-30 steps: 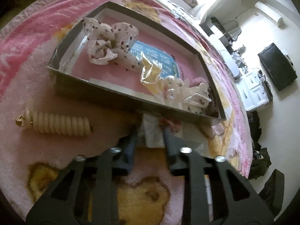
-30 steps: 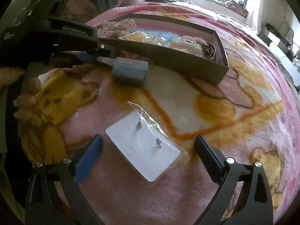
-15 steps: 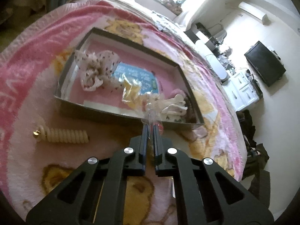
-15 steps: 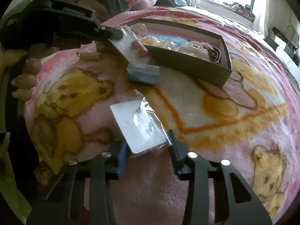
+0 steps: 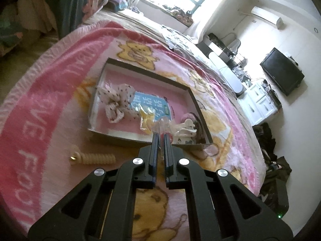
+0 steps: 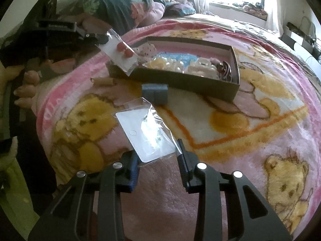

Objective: Organize jewelry
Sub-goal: 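Carry the red-bead bag over the box with the left tool while the right tool carries the white card bag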

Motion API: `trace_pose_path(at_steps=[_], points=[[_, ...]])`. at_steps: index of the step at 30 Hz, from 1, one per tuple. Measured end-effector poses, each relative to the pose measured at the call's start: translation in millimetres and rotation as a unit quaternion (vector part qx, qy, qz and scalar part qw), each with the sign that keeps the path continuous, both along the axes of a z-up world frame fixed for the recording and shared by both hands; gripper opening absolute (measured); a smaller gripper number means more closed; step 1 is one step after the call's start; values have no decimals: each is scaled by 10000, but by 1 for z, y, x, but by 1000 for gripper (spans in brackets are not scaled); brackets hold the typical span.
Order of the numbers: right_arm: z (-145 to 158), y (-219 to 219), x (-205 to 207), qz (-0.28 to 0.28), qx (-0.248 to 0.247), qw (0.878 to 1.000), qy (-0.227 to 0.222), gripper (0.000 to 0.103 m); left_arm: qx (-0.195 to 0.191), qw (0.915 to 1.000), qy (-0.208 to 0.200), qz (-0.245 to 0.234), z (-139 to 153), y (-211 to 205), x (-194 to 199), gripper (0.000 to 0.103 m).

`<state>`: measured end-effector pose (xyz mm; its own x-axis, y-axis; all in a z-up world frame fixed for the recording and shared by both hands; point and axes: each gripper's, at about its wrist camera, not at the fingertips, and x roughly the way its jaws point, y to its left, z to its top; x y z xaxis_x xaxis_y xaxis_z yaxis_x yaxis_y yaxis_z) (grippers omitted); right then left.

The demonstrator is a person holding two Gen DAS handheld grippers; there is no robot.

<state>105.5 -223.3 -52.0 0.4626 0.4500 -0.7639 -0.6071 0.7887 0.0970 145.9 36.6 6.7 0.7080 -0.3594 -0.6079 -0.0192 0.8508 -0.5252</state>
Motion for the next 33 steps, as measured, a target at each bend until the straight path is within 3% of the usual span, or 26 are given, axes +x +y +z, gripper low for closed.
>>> trace_pose_path(at_steps=[17, 33], points=[[52, 6, 30, -122, 339, 9983, -449, 32, 380, 9990, -232, 1, 39, 9, 13, 0], [85, 3, 85, -473, 610, 9939, -785, 32, 763, 9964, -322, -166, 53, -8, 44, 0]])
